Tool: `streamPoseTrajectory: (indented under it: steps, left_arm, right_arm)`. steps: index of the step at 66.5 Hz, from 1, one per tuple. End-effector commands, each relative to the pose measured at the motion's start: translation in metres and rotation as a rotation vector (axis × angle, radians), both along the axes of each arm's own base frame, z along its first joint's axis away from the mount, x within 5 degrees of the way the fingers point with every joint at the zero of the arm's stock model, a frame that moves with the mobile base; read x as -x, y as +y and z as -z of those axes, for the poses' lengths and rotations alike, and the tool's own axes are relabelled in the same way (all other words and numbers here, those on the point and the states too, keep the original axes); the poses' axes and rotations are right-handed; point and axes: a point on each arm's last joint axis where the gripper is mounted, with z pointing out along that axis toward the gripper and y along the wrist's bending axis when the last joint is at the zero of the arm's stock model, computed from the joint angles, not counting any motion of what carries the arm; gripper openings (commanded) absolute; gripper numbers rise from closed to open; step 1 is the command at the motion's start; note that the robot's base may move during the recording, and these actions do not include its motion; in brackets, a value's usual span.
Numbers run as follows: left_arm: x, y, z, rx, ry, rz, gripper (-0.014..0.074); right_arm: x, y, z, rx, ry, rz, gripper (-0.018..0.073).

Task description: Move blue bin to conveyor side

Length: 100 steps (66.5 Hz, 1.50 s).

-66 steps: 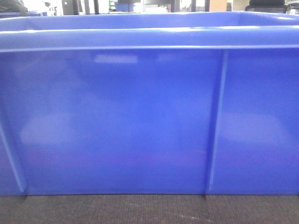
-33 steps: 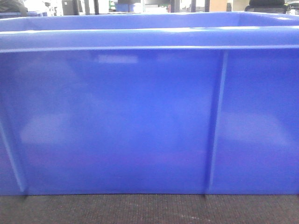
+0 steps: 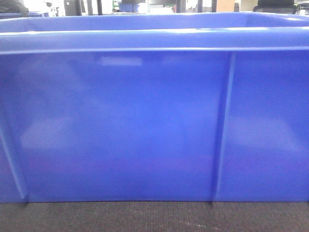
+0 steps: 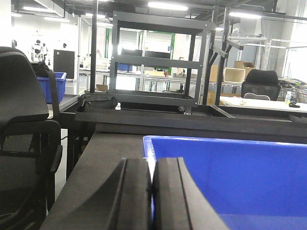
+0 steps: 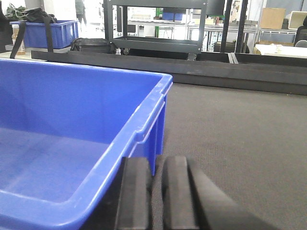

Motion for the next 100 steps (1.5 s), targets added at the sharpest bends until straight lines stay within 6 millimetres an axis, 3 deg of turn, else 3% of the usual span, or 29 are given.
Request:
streamPoseTrajectory:
  steps: [1, 20, 40, 44, 77, 87, 100]
  left_arm:
    - [0.001, 0.0, -0.002, -0.007, -0.023, -0.004, 0.0004]
    - [0.001, 0.0, -0.002, -0.007, -0.023, -0.004, 0.0004]
    - [0.001, 0.0, -0.002, -0.007, -0.025, -0.004, 0.0004]
    - [0.001, 0.0, -0.002, -0.007, -0.025, -0.004, 0.0004]
    - [0.001, 0.0, -0.002, -0.007, -0.025, -0.004, 0.0004]
    - [0.001, 0.0, -0.002, -0.007, -0.025, -0.004, 0.0004]
    - [0.001, 0.0, -0.002, -0.007, -0.025, -0.004, 0.0004]
  right_arm:
    - [0.001, 0.0, -0.002, 0.011, -0.036, 0.002, 0.0027]
    - [0.0, 0.0, 0.006, 0.012, -0.033, 0.005, 0.0027]
    - [-0.001, -0.005, 0.056, -0.016, -0.016, 0.112, 0.0027]
    - [-0.001, -0.004, 0.051, -0.034, -0.085, 0.099, 0.0027]
    - [-0.001, -0.005, 0.054, -0.029, -0.054, 0.104, 0.0024]
    - [-0.001, -0.005, 0.054, -0.029, -0.053, 0.104, -0.0101]
    - [-0.001, -0.005, 0.054, 0.0, -0.058, 0.106, -0.0089]
